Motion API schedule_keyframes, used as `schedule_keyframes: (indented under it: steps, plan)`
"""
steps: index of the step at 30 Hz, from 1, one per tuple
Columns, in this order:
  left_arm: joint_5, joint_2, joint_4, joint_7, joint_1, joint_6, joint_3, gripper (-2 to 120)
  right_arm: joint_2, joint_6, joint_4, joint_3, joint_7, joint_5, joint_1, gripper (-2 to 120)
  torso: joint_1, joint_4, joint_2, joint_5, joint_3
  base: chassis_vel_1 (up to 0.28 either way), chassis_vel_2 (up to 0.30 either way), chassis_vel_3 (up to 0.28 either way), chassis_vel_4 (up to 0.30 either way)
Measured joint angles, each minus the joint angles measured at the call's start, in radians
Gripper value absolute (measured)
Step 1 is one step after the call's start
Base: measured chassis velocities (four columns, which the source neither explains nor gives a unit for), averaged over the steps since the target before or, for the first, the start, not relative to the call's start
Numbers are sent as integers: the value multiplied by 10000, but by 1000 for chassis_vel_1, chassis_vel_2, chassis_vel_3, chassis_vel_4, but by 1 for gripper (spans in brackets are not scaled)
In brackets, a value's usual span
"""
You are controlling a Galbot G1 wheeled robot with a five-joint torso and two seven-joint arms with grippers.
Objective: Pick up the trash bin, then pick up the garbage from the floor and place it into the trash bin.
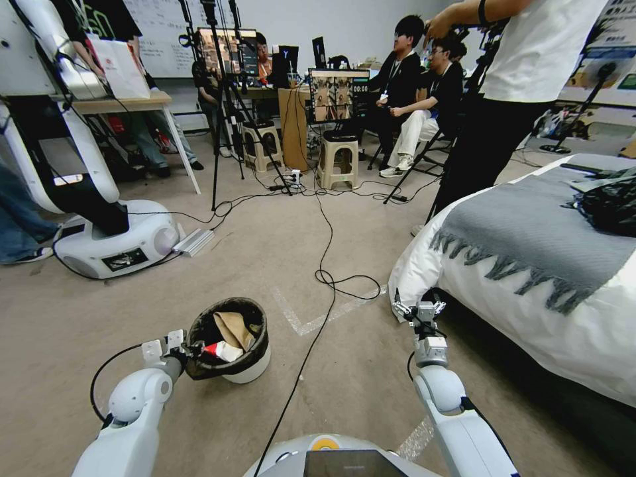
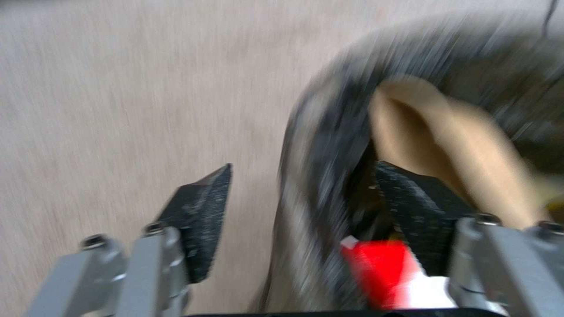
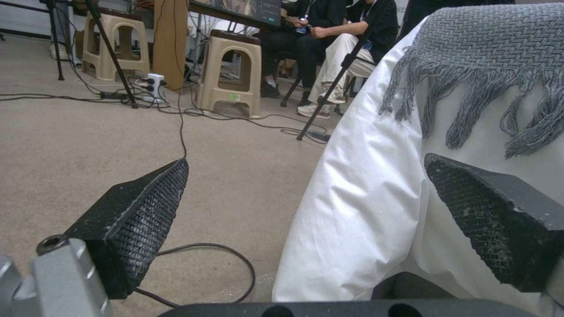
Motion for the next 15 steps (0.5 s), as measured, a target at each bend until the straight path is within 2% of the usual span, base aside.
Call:
schedule_keyframes:
  steps: [1,2,3,4,5,6,7,9,11,12,14,15]
  plan:
    - [8,47,-527,-15,-9,-4,-124,77,-16,0,-7,-1,0,1,24,100,0,0,0,1,0,0,0,0,0]
    - [7,63,-679,-19,-9,-4,-155,79,-17,0,-8,-2,0,2,32,100,0,1,0,1,0,0,0,0,0]
    - [4,134,-1332,-24,-11,-8,-267,87,-19,0,-10,-15,0,6,54,100,0,2,0,2,0,0,0,0,0]
    - [4,134,-1332,-24,-11,-8,-267,87,-19,0,-10,-15,0,6,54,100,0,2,0,2,0,0,0,0,0]
    - [1,174,-1837,-40,-16,-11,-335,92,-18,1,-12,-28,0,8,59,100,0,2,0,4,0,0,0,0,0]
    - [0,183,-1969,-43,-15,-11,-351,94,-16,3,-12,-29,0,9,59,100,0,2,0,4,0,0,0,0,0]
    - [59,226,-2759,-30,8,-50,-445,98,-12,31,-12,-33,0,13,59,100,0,1,0,4,0,0,0,0,0]
    - [133,233,-3028,1,30,-150,-472,99,-11,59,-12,-33,0,18,55,100,0,2,0,6,-1,0,0,0,0]
    - [506,203,-3591,154,98,-871,-505,100,-8,327,-25,-31,0,40,51,100,0,2,0,3,-1,0,0,0,0]
    - [506,203,-3591,154,98,-871,-505,100,-8,327,-25,-31,0,40,51,100,0,2,0,3,-1,0,0,0,0]
    - [972,119,-3756,387,192,-1854,-487,100,21,509,-22,-25,3,84,51,100,1,3,0,4,-1,0,0,0,0]
    - [1327,53,-3762,490,238,-2578,-439,100,38,577,-4,-17,8,115,51,100,0,2,0,3,-1,0,0,0,0]
